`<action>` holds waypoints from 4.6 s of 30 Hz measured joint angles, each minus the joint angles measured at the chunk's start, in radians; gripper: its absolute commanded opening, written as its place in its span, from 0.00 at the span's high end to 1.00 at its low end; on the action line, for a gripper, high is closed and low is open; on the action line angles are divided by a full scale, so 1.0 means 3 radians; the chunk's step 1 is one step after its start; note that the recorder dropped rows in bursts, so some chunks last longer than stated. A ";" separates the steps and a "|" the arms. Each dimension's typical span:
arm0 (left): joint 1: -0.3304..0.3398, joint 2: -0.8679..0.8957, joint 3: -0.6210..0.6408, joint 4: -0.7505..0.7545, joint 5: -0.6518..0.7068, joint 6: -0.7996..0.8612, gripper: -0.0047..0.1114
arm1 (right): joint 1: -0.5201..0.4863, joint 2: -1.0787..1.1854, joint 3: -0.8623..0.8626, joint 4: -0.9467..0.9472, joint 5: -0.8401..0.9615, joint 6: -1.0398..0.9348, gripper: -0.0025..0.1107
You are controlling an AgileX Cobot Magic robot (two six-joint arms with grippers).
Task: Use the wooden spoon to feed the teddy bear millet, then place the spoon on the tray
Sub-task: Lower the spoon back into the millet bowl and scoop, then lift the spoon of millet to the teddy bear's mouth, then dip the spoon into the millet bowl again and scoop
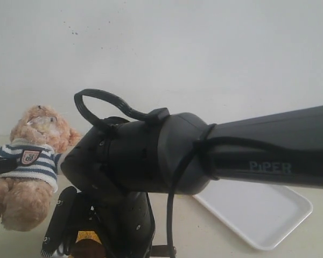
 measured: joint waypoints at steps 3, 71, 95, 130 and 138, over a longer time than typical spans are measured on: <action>0.0000 0.0000 0.0000 0.0000 0.0000 0.0000 0.93 | 0.0000 0.0000 0.0000 0.0042 0.0000 0.0000 0.98; 0.0000 0.0000 0.0200 0.0597 0.0545 -0.0620 0.93 | -0.0544 0.0143 -0.0757 0.0157 -0.1027 -0.0502 0.98; 0.0000 0.0000 0.0200 0.0591 0.0595 -0.0620 0.93 | -0.0191 0.0175 -0.0760 -0.1852 -0.0766 0.0963 0.98; 0.0000 0.0000 0.0200 0.0282 0.0480 -0.0459 0.93 | -0.0075 -0.0138 -0.0157 -0.0204 0.0416 0.0257 0.98; 0.0000 0.0000 0.0200 0.0090 0.0176 -0.0344 0.93 | -0.0031 0.0067 -0.0157 -0.0199 0.0374 0.0269 0.98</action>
